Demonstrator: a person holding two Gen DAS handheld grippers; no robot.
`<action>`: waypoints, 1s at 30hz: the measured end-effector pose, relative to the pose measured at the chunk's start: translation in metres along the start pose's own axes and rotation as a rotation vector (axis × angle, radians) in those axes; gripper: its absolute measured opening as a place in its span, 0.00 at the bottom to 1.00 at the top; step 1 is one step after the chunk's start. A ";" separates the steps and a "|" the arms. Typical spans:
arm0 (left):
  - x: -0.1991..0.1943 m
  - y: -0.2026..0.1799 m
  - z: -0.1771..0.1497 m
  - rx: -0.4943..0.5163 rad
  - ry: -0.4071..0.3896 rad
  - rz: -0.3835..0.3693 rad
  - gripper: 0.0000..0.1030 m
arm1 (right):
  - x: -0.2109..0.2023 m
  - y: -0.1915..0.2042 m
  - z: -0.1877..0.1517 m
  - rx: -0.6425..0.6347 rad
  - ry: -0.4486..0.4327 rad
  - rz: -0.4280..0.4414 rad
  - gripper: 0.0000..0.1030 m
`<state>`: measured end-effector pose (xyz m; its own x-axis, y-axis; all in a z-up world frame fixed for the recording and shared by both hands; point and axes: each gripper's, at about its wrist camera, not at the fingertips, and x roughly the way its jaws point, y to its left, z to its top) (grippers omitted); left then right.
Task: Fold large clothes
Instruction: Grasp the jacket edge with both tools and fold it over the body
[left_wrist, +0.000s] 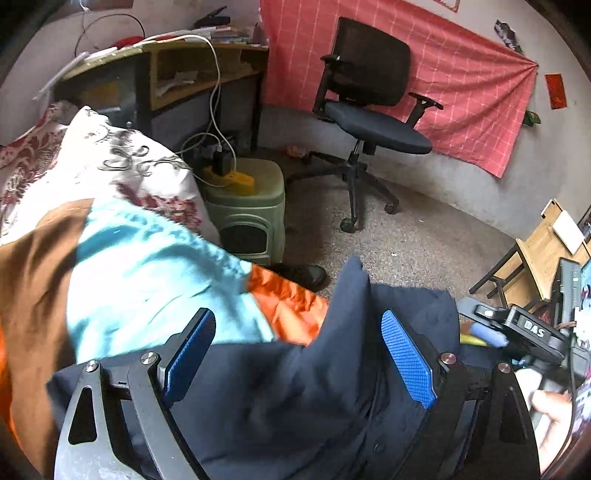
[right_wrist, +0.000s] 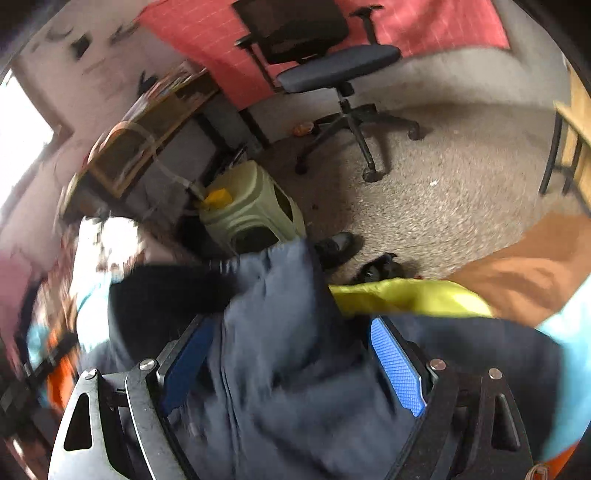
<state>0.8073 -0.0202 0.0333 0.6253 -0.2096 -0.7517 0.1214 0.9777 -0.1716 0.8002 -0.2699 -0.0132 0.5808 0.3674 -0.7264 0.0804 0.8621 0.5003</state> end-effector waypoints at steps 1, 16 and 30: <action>0.003 -0.003 0.005 -0.004 -0.003 0.005 0.82 | 0.009 -0.003 0.008 0.040 0.010 0.014 0.84; -0.001 -0.022 -0.018 -0.004 -0.014 -0.043 0.07 | 0.038 -0.007 0.017 0.057 0.095 -0.016 0.12; -0.206 -0.010 -0.129 0.169 -0.305 -0.188 0.05 | -0.160 0.036 -0.076 -0.255 -0.213 0.117 0.11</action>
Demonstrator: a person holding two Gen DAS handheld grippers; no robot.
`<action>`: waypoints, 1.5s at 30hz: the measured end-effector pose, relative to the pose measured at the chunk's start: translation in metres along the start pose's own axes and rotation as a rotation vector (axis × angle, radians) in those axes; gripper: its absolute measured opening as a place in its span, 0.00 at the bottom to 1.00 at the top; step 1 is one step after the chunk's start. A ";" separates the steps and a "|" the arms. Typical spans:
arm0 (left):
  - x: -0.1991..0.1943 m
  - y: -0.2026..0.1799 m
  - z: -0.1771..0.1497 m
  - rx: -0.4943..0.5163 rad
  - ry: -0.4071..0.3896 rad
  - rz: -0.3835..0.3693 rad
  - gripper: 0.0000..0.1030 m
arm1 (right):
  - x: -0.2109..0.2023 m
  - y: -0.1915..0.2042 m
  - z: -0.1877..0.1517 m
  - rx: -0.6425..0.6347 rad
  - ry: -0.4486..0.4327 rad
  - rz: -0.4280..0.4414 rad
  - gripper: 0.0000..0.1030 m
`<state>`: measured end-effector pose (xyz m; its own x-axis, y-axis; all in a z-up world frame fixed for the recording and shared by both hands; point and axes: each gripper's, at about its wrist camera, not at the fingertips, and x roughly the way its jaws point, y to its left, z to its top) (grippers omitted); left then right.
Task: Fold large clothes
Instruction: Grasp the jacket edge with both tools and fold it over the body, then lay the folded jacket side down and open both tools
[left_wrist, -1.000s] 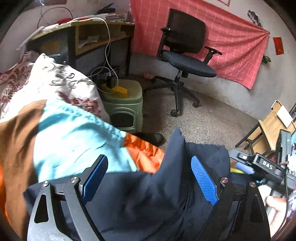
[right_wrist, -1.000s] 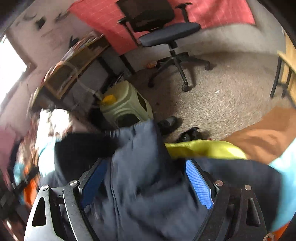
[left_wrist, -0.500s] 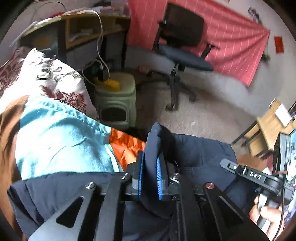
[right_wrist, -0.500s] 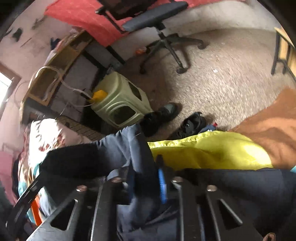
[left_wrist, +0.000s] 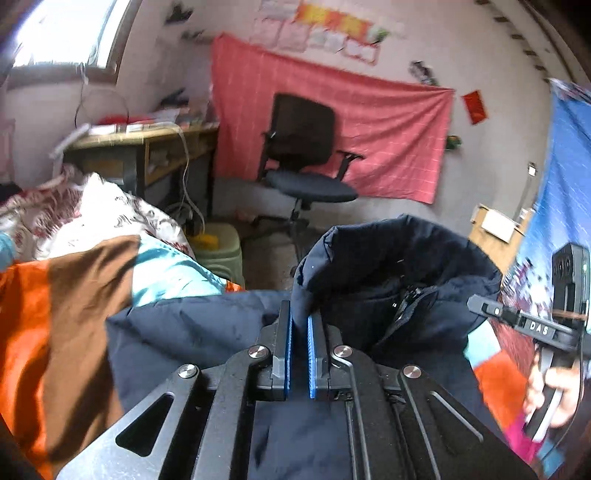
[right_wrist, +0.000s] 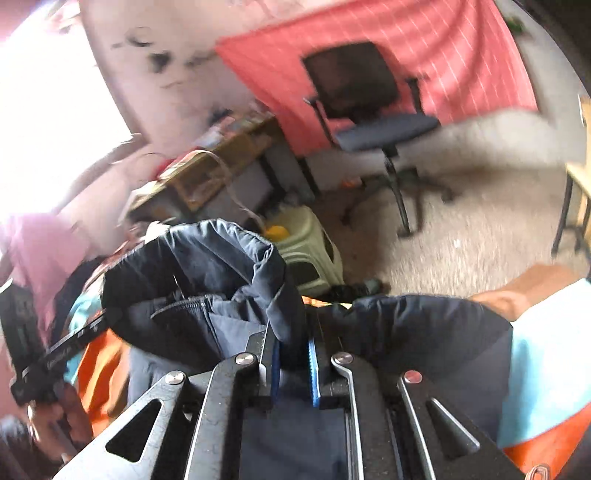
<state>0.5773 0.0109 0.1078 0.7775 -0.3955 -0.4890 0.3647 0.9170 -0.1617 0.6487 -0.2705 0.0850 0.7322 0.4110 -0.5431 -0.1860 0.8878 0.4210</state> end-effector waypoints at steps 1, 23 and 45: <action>-0.018 -0.005 -0.015 0.023 -0.015 -0.006 0.04 | -0.019 0.009 -0.013 -0.038 -0.021 0.004 0.11; 0.017 -0.001 -0.166 -0.031 0.044 0.024 0.04 | -0.005 0.032 -0.203 -0.342 0.040 -0.225 0.11; 0.015 0.033 -0.051 -0.040 -0.076 0.119 0.12 | -0.075 0.016 -0.133 -0.326 -0.203 -0.267 0.55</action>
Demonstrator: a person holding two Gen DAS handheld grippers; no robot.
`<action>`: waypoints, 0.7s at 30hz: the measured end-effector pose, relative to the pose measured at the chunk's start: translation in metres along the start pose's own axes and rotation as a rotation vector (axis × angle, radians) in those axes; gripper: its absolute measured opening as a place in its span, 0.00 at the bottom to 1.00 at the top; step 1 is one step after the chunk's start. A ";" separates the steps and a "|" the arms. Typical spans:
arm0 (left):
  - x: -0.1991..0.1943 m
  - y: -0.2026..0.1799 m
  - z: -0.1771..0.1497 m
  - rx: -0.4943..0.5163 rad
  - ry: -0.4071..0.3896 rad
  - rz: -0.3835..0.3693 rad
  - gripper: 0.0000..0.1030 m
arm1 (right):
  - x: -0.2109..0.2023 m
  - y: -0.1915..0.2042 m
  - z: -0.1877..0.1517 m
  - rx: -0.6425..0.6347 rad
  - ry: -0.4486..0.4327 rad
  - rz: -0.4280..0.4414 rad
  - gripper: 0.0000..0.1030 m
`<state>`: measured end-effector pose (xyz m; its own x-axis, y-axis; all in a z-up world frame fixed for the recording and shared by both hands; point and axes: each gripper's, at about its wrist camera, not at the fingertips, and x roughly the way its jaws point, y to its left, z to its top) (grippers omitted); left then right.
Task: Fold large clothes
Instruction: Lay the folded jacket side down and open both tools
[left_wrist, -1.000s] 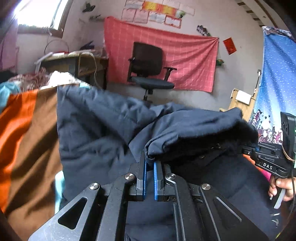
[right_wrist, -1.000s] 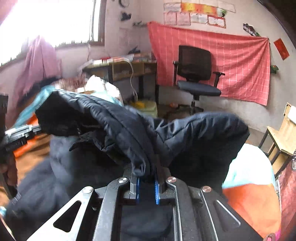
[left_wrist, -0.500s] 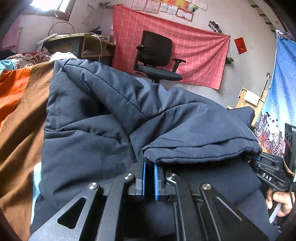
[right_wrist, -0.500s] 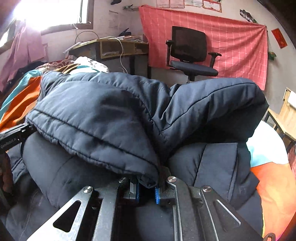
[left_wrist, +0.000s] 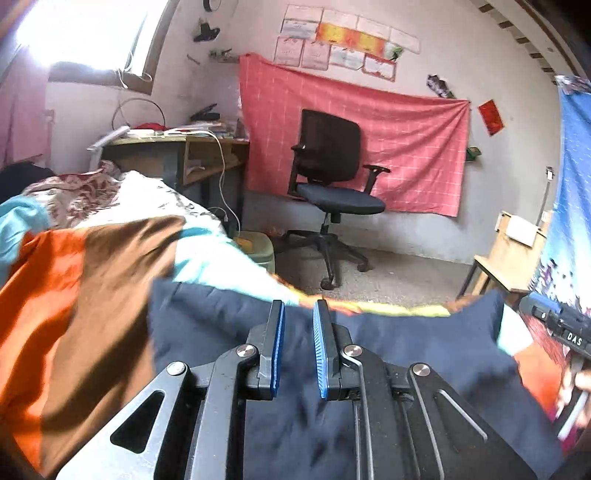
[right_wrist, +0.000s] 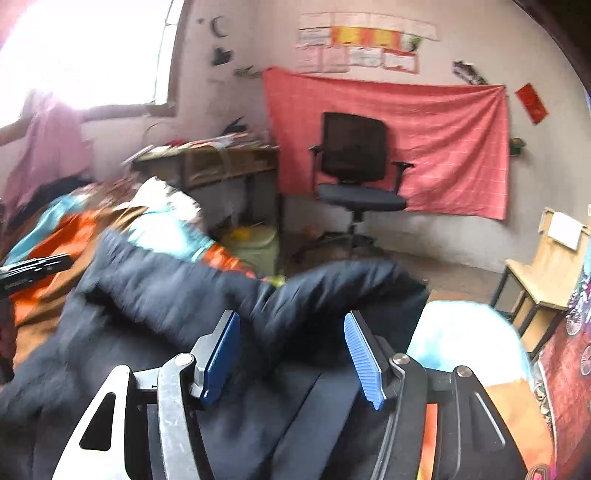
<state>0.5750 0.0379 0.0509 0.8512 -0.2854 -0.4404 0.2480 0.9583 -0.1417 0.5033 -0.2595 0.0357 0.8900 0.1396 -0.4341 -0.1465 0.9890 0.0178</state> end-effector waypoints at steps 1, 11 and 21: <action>0.020 -0.005 0.006 -0.013 0.025 -0.014 0.12 | 0.013 -0.003 0.014 0.036 -0.007 -0.002 0.55; 0.084 -0.033 -0.045 0.183 0.183 -0.139 0.12 | 0.149 -0.001 0.031 0.150 0.262 -0.003 0.51; 0.107 -0.036 -0.067 0.190 0.187 -0.140 0.12 | 0.174 -0.030 -0.043 0.289 0.345 0.089 0.48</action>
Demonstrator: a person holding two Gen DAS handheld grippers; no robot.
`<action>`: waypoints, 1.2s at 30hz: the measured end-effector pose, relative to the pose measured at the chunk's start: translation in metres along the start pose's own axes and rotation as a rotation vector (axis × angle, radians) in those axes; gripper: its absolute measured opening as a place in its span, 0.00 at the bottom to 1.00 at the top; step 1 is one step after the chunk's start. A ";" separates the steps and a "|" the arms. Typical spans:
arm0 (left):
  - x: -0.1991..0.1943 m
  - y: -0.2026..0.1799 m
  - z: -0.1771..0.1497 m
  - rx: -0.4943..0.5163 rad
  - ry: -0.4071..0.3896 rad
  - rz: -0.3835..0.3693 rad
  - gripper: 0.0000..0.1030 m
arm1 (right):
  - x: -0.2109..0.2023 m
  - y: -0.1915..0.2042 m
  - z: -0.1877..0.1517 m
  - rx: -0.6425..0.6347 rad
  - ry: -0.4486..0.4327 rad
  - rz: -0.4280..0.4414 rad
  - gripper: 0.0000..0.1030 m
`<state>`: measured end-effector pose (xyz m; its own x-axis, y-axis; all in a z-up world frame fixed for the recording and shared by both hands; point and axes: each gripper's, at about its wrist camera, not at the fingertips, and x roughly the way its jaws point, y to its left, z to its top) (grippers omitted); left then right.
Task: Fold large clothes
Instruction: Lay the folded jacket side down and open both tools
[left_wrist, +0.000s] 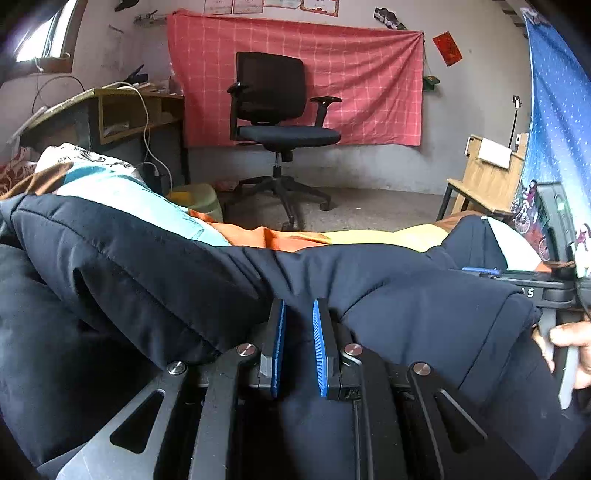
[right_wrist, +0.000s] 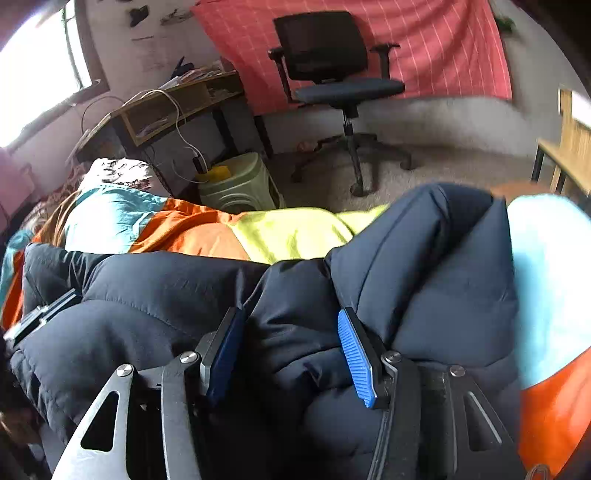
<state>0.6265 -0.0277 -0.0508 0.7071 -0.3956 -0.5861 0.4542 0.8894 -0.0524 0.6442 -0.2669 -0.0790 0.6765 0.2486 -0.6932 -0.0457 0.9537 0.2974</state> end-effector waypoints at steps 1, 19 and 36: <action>-0.006 0.000 0.002 0.002 -0.005 0.008 0.12 | 0.001 0.000 0.002 0.000 0.003 -0.004 0.48; -0.023 -0.034 -0.002 0.172 0.224 -0.215 0.12 | -0.053 0.079 -0.022 -0.239 0.096 0.108 0.28; 0.003 -0.037 -0.032 0.145 0.165 -0.106 0.09 | 0.005 0.083 -0.042 -0.286 0.072 0.001 0.28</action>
<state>0.5942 -0.0545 -0.0765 0.5587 -0.4315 -0.7083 0.6024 0.7981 -0.0110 0.6131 -0.1788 -0.0855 0.6233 0.2510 -0.7406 -0.2583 0.9600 0.1080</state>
